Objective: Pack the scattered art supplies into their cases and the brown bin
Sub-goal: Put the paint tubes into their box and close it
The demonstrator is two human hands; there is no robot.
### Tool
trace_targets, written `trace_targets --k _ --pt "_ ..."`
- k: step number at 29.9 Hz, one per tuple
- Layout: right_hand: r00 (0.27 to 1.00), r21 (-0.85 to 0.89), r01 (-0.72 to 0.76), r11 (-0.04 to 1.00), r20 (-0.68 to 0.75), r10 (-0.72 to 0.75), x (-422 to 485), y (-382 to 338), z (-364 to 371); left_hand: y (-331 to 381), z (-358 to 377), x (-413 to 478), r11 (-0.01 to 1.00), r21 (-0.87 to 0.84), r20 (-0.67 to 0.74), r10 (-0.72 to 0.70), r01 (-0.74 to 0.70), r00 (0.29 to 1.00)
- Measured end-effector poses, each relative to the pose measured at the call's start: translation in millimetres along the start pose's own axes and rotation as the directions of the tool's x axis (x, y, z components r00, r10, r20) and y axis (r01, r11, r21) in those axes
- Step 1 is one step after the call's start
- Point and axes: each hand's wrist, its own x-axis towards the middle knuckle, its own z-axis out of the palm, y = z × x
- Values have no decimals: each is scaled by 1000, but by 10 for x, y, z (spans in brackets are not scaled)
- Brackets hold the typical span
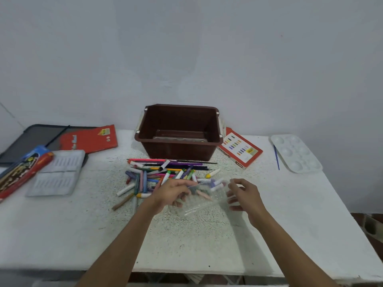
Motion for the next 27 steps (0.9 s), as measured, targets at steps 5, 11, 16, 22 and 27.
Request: trace_targets --k 5,11,16,22,27 --pt "999 -16 11 1000 45 -10 -71 -89 213 -104 -352 -147 999 20 -60 30 -29 998" --pt "996 -19 26 999 80 -24 -182 -153 404 -198 -612 -314 994 -94 -180 30 -48 983" --pt "994 39 12 999 106 -16 -233 -154 526 -307 -762 -398 959 -269 -268 16 -91 963" --pt "994 39 -8 999 108 4 -250 -89 606 -430 -868 -448 928 -358 -285 -6 -101 958" --pt "993 55 -8 998 119 2 -266 -78 623 -483 -886 -459 950 -298 -265 11 -93 964"
